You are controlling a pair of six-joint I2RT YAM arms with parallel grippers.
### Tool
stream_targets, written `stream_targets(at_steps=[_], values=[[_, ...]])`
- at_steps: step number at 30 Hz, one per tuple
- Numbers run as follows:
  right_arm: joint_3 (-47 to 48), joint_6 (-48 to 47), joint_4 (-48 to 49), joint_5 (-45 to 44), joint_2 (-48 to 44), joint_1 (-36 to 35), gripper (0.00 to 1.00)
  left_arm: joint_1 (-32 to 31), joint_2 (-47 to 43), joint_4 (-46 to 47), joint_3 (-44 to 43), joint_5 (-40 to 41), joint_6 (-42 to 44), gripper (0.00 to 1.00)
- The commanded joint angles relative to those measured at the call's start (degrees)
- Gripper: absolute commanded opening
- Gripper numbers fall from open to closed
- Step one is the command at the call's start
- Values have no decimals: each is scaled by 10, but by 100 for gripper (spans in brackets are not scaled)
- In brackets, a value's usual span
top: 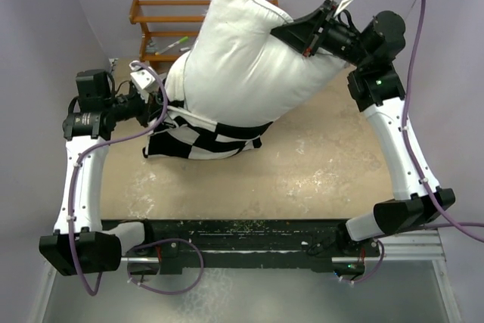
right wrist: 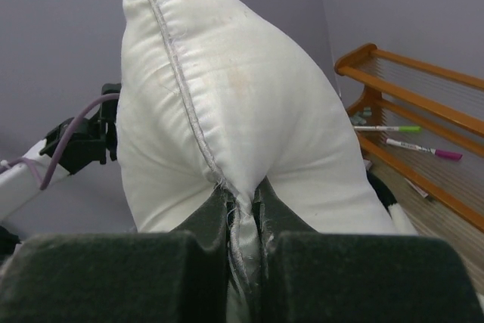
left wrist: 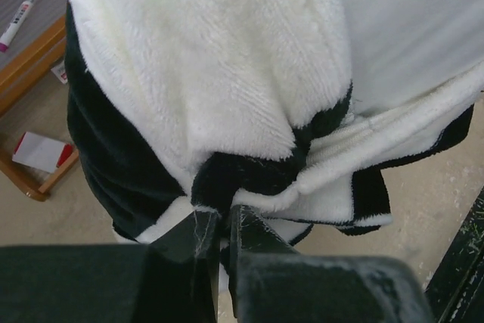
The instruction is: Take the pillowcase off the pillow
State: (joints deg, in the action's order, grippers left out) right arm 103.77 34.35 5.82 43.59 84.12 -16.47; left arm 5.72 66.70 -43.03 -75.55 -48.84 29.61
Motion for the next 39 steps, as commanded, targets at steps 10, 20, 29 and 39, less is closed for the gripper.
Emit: stream_targets(at_steps=[10, 20, 29, 39], values=[[-107, 366, 443, 24, -57, 182, 0, 101, 75, -14, 108, 114, 142, 0], [-99, 384, 445, 6, -56, 192, 0, 122, 61, -40, 181, 131, 217, 4], [-37, 176, 223, -53, -55, 85, 0, 120, 99, -313, -234, -107, 161, 99], [18, 5, 61, -169, 2, -99, 0, 82, 67, 31, -380, -208, -282, 99]])
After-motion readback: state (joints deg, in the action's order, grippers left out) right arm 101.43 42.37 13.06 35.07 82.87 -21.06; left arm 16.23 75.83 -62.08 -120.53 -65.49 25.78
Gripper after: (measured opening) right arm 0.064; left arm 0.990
